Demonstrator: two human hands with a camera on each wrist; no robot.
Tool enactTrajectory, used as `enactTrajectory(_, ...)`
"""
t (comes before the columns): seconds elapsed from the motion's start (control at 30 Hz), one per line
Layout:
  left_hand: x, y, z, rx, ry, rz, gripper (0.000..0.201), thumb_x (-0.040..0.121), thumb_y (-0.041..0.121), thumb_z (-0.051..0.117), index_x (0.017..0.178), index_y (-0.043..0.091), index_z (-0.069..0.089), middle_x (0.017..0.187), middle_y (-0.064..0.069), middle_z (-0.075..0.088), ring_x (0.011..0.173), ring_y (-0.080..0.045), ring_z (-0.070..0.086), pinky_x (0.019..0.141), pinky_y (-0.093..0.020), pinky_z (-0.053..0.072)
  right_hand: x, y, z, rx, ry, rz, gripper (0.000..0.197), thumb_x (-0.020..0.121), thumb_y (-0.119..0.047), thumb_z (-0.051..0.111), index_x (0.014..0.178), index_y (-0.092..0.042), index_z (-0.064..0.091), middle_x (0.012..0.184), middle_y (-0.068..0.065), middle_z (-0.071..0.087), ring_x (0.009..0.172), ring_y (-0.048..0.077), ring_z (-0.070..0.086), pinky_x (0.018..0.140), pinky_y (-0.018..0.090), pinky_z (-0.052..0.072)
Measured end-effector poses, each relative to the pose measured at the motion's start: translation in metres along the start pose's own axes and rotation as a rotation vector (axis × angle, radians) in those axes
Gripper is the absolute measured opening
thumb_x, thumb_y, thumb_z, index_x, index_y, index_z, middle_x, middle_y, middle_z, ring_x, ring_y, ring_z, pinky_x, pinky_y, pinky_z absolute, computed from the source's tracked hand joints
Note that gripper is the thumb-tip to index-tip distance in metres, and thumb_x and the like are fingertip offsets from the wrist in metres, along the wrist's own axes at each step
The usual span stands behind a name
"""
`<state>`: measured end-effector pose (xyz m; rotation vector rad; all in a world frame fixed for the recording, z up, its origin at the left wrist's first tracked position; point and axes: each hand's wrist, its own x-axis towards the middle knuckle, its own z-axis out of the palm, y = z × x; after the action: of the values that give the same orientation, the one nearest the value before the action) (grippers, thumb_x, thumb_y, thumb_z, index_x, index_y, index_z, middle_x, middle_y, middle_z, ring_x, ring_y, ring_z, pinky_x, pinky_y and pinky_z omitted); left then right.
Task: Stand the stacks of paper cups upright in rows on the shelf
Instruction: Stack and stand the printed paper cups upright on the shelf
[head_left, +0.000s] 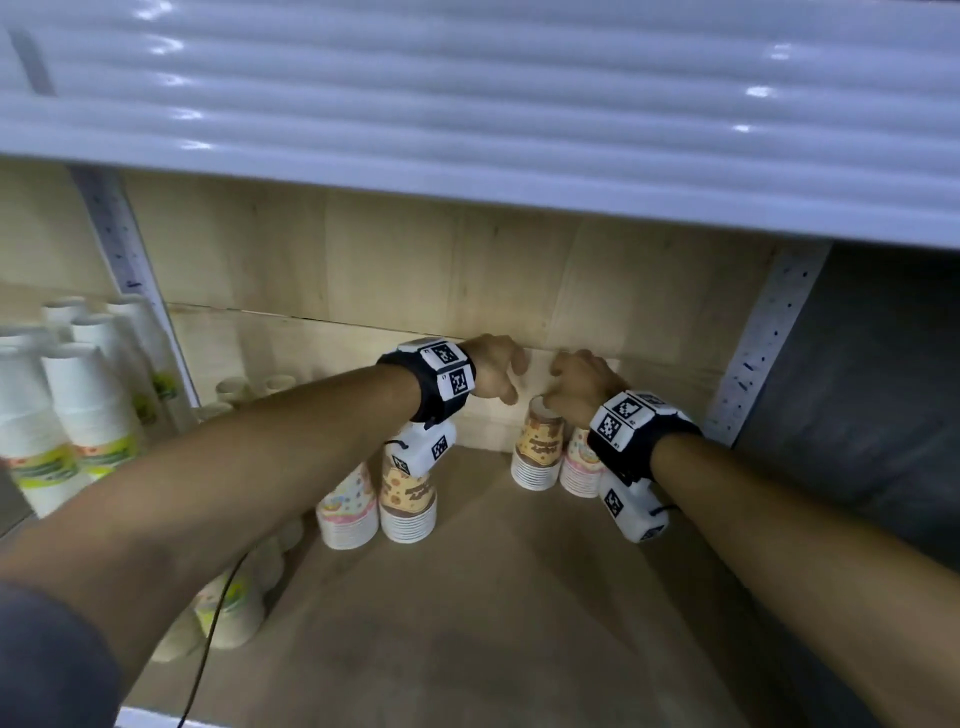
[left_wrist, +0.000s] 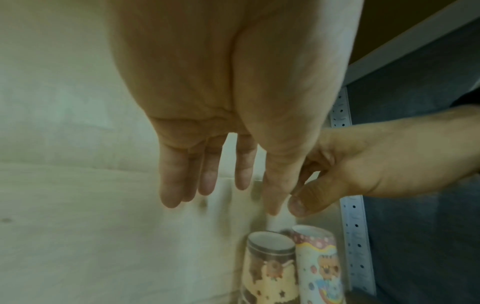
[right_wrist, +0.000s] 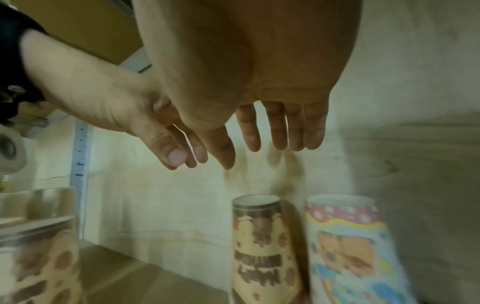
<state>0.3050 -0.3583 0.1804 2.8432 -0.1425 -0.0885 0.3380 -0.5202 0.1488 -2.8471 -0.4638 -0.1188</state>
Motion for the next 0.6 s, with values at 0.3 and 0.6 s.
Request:
enactTrajectory(0.3, -0.063, -0.052, -0.029, 0.094, 0.014, -0.195, 0.047, 0.083, 0.029, 0.075, 0.126, 0.023, 0.058, 0.134, 0.001, 0.049, 0.115, -0.022, 0.053, 0.083, -0.028, 0.042, -0.020, -0.079, 0.006, 0.030, -0.043, -0.226, 0.047, 0.086, -0.035, 0.063, 0.131, -0.022, 0.056, 0.137, 0.005, 0.051, 0.125, 0.025, 0.051, 0.100, 0.037, 0.045)
enactTrajectory(0.6, -0.111, -0.093, -0.022, 0.142, -0.021, -0.261, 0.052, 0.089, 0.020, 0.070, 0.137, 0.013, 0.052, 0.143, -0.003, 0.042, 0.129, -0.019, 0.043, 0.078, -0.015, 0.032, -0.045, -0.132, 0.033, 0.082, -0.180, -0.347, 0.059, 0.088, -0.042, 0.063, 0.140, -0.018, 0.049, 0.141, 0.006, 0.049, 0.124, 0.025, 0.052, 0.093, 0.031, 0.044)
